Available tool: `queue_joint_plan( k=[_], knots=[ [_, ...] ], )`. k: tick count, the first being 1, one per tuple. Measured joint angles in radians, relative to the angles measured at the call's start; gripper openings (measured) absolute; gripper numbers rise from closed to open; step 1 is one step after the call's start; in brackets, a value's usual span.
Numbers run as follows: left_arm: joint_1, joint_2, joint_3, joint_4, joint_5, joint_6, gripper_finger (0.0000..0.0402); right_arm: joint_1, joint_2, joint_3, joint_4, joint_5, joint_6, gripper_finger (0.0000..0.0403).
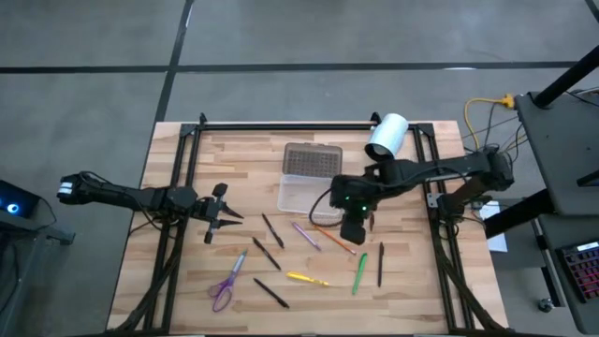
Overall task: Pick & place school supplies into a supply box
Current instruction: Put the pencil into the black supply box
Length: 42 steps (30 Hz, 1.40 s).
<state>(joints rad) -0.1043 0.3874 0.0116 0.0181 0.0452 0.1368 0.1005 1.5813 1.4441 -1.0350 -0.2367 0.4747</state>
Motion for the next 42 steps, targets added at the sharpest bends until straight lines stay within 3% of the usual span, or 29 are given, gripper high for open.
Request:
queue_joint_plan(
  k=[15,35,42],
  knots=[
    [0.0,0.0,0.0,0.0,0.0,0.0,0.0054,0.013,0.161,0.0,-0.17,0.052,0.101,0.0068],
    [0.0,0.0,0.0,0.0,0.0,0.0,0.0054,0.013,0.165,0.0,0.033,0.054,0.101,0.0068],
    [0.0,0.0,0.0,0.0,0.0,0.0,0.0054,0.052,0.195,-0.037,0.021,0.055,0.099,0.0068]
  ],
)
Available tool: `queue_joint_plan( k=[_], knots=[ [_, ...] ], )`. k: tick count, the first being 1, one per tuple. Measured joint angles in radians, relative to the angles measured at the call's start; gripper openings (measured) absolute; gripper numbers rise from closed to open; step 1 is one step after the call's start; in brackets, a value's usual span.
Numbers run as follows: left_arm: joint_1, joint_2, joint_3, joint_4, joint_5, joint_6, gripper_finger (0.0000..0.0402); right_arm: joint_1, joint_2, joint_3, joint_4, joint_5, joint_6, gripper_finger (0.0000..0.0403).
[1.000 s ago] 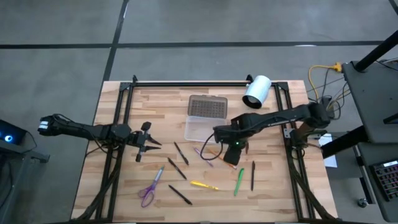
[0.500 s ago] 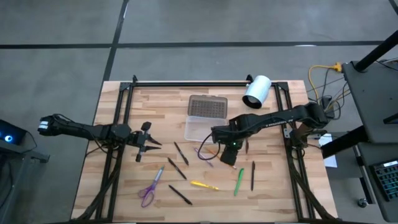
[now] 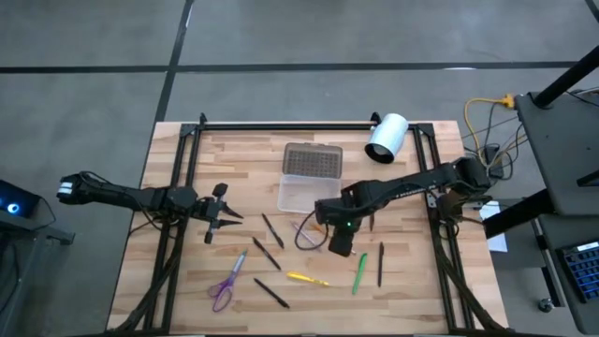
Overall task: Pick & place school supplies into a supply box
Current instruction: Put the pencil into the black supply box
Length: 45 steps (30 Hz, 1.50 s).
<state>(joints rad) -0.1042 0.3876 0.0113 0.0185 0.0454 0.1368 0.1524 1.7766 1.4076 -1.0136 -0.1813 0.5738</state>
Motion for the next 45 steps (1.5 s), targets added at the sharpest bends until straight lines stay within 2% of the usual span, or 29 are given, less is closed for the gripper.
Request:
queue_joint_plan(
  k=[7,24,35,45],
  knots=[
    [0.0,0.0,0.0,0.0,0.0,0.0,0.0054,0.023,0.011,-0.077,0.015,0.0,0.003,0.0068],
    [0.0,0.0,0.0,0.0,0.0,0.0,0.0054,0.028,0.018,-0.272,0.27,-0.002,0.19,0.0068],
    [0.0,0.0,0.0,0.0,0.0,0.0,0.0054,0.059,0.019,-0.329,0.296,0.001,0.219,0.0068],
    [0.0,0.0,0.0,0.0,0.0,0.0,0.0054,0.119,0.024,-0.294,0.293,0.136,0.12,0.0068]
  ],
)
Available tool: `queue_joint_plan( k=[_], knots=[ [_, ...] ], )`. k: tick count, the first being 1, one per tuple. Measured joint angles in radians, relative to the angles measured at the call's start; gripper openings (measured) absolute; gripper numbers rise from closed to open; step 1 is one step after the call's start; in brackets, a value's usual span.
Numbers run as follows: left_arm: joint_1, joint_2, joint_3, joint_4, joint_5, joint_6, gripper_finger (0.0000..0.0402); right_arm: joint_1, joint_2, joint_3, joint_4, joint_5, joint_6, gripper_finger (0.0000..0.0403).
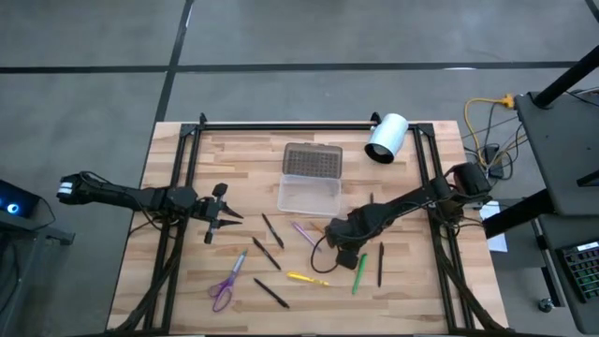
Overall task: Pick & place school supplies into a supply box
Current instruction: Put the pencil into the black supply box
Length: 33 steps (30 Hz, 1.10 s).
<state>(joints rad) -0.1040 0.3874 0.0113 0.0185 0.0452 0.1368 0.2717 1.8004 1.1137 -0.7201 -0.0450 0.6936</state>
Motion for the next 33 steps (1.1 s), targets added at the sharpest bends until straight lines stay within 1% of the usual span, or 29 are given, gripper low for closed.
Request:
queue_joint_plan(
  k=[5,11,24,33],
  knots=[
    [0.0,0.0,0.0,0.0,0.0,0.0,0.0054,0.006,0.0,0.02,-0.002,-0.003,0.012,0.0068],
    [0.0,0.0,0.0,0.0,0.0,0.0,0.0054,0.026,0.0,0.013,-0.023,-0.003,0.108,0.0068],
    [0.0,0.0,0.0,0.0,0.0,0.0,0.0054,0.058,0.001,0.012,-0.04,0.021,0.123,0.0068],
    [0.0,0.001,0.0,0.0,0.0,0.0,0.0054,0.065,0.035,0.016,-0.053,0.022,0.122,0.0068]
  ],
)
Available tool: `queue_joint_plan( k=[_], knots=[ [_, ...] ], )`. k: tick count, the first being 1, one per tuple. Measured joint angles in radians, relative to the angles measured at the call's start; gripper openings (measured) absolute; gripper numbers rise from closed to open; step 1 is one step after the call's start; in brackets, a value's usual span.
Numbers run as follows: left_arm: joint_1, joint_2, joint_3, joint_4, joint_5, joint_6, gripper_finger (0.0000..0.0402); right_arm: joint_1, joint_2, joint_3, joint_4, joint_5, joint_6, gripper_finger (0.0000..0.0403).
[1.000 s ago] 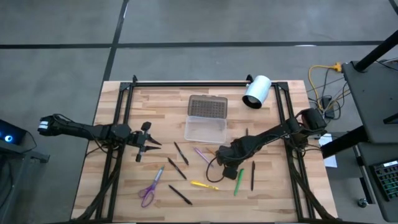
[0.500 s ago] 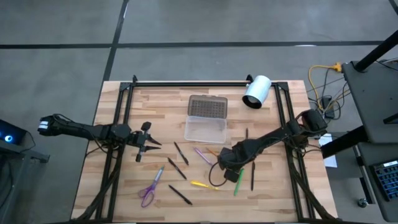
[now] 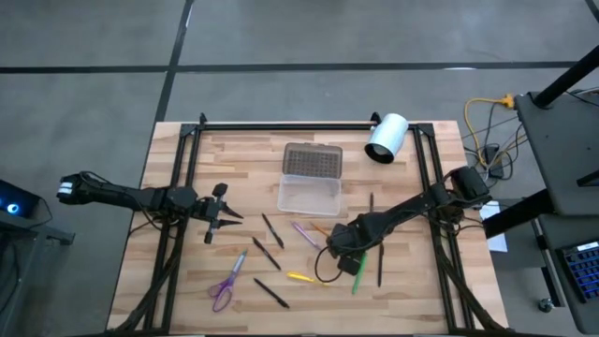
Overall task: Pick & place school supplies into a supply box
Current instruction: Put the pencil into the black supply box
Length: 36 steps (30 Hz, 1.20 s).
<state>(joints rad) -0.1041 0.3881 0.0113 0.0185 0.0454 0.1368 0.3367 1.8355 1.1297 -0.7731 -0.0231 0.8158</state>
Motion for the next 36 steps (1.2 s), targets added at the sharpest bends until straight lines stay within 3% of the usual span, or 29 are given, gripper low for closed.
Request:
queue_joint_plan(
  k=[36],
  knots=[
    [0.0,0.0,0.0,0.0,0.0,0.0,0.0054,0.015,0.026,-0.011,-0.003,-0.026,0.023,0.0068]
  ],
)
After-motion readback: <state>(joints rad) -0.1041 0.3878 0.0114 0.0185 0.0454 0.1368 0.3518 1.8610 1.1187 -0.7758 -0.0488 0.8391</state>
